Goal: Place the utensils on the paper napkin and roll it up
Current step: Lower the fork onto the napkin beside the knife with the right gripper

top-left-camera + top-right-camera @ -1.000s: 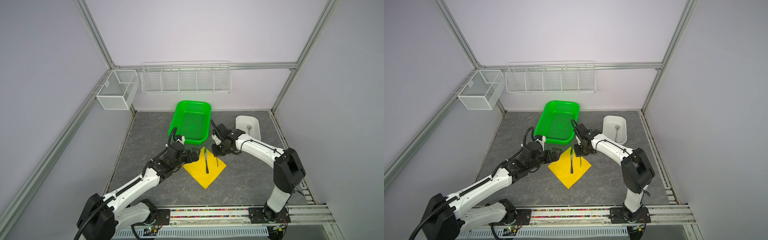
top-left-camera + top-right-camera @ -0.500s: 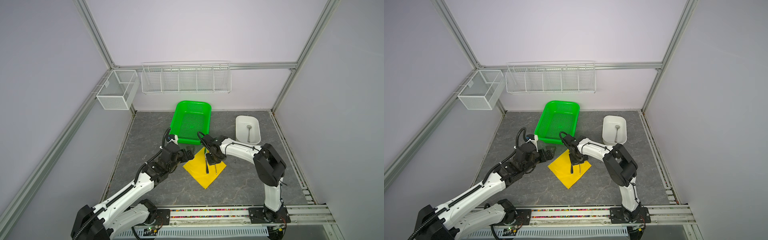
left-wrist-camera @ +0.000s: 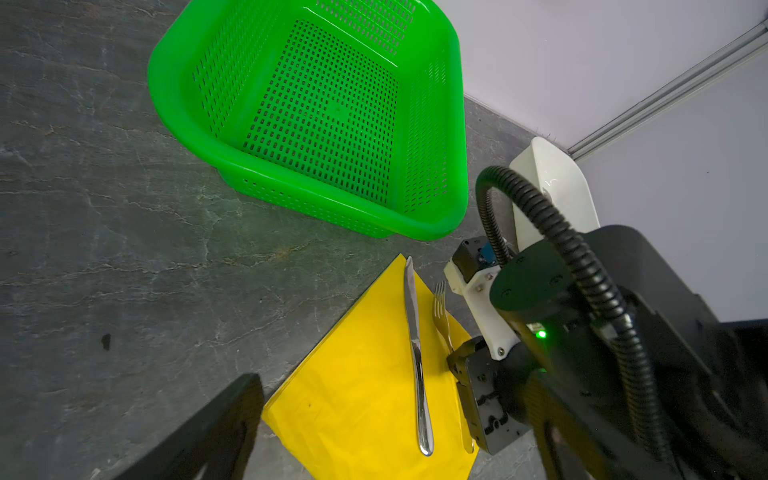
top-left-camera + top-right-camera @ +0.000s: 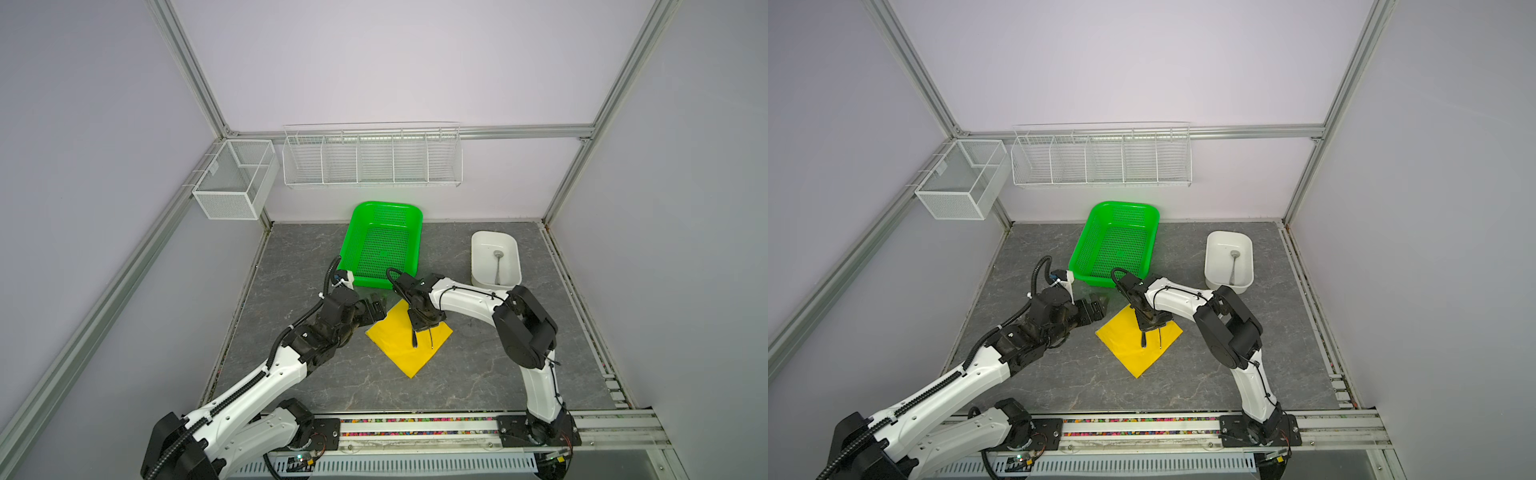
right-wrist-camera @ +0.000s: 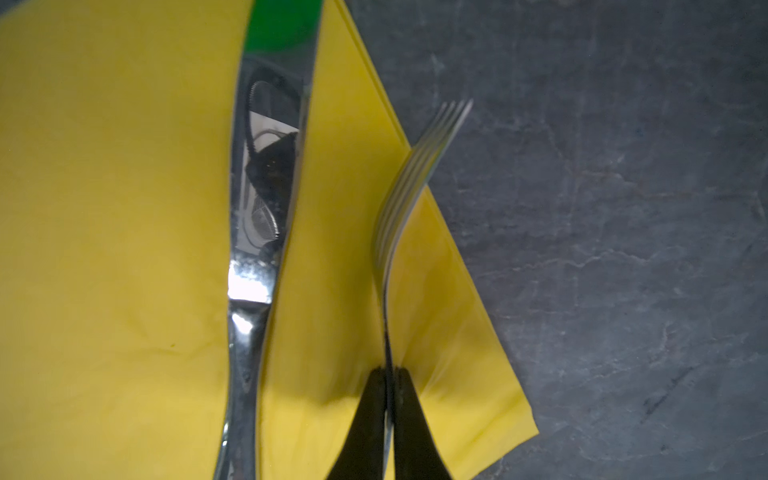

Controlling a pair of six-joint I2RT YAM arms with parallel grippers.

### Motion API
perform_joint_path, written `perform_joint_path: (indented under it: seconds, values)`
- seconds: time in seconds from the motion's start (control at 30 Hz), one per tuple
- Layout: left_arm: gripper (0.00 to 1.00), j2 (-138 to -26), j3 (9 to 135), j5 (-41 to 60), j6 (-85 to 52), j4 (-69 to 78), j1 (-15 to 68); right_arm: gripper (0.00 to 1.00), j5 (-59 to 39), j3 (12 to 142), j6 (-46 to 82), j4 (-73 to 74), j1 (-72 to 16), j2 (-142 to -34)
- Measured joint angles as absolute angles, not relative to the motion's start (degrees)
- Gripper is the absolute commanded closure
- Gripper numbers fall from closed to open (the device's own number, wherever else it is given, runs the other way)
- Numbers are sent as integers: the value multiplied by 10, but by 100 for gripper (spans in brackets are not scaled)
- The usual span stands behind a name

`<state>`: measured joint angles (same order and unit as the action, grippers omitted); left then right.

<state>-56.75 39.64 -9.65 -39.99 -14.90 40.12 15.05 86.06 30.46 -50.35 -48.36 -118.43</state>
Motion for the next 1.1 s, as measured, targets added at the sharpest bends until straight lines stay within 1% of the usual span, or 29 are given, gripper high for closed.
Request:
perform_joint_path:
  seconds: [0.1, 0.2, 0.23, 0.6, 0.67, 0.93, 1.1]
  values:
    - [0, -568, 396, -98, -399, -151, 401, 85, 150, 865, 303, -505, -486, -1184]
    - [0, -568, 396, -98, -399, -151, 401, 84, 147, 865, 302, -505, -489, -1184]
    - [0, -568, 396, -98, -399, -151, 401, 82, 143, 865, 302, -504, -489, -1184]
    - [0, -593, 401, -91, -399, -151, 401, 80, 107, 865, 301, -491, -489, -1184]
    - [0, -594, 403, -90, -399, -151, 401, 74, 103, 861, 302, -485, -489, -1180]
    - [0, -596, 404, -86, -398, -150, 401, 73, 89, 824, 298, -458, -477, -1131]
    - [0, -619, 408, -57, -388, -142, 401, 73, 72, 808, 297, -427, -466, -1127]
